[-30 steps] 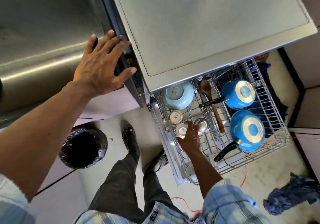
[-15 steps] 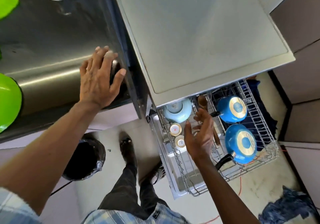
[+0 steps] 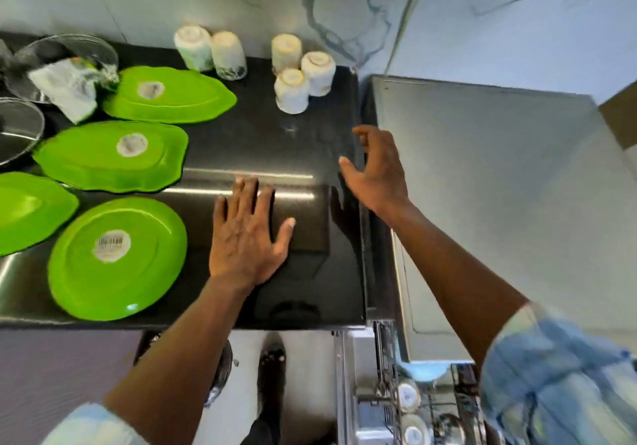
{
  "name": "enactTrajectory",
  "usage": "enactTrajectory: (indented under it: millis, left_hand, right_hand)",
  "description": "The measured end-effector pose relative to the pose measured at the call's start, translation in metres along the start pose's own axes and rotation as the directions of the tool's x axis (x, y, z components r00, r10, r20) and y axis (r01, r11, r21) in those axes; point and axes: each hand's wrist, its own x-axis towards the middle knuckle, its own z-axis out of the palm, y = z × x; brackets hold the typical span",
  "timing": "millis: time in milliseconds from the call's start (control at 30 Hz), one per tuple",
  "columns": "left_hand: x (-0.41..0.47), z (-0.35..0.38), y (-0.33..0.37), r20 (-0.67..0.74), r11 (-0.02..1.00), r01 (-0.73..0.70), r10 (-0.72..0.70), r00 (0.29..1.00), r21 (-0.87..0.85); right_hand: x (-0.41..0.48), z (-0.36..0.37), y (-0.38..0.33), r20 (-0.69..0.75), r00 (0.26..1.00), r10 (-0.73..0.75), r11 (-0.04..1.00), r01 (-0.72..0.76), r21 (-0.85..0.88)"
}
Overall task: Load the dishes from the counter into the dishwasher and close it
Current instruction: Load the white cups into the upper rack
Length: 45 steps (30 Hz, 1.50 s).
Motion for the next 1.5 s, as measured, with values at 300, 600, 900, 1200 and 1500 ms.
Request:
enactTrajectory:
  millis: [300,600,900,1200,1500]
  left_hand:
    - [0.001,0.005,-0.002,-0.028,1.0,0.021,-0.022,0.999,-0.002]
    - [0.004,0.005,-0.003,-0.03,1.0,0.024,-0.025,0.999,-0.018]
    - [-0.002,-0.013,0.0,-0.095,0.972,-0.22,0.211,0.973,-0.088]
    - [-0.06,-0.005,0.059,0.26,0.649,-0.761,0.736,0.625,-0.007]
    - [-0.071,0.002,0.068,0.321,0.497,-0.859,0.799,0.508,0.123]
  right_hand:
    - [0.117,0.1,-0.059,0.077,0.997,-0.007,0.913,0.038,-0.407]
    - [0.127,0.094,-0.072,-0.065,0.993,0.097,0.975,-0.108,-0.195]
    - [-0.052,-0.023,-0.054,-0.369,0.893,0.257,0.946,-0.154,0.286]
    - [-0.314,-0.103,0.009,-0.379,0.74,0.555,0.804,-0.362,0.472]
    - [-0.502,-0.048,0.094,-0.361,0.34,0.868,0.436,-0.87,0.229]
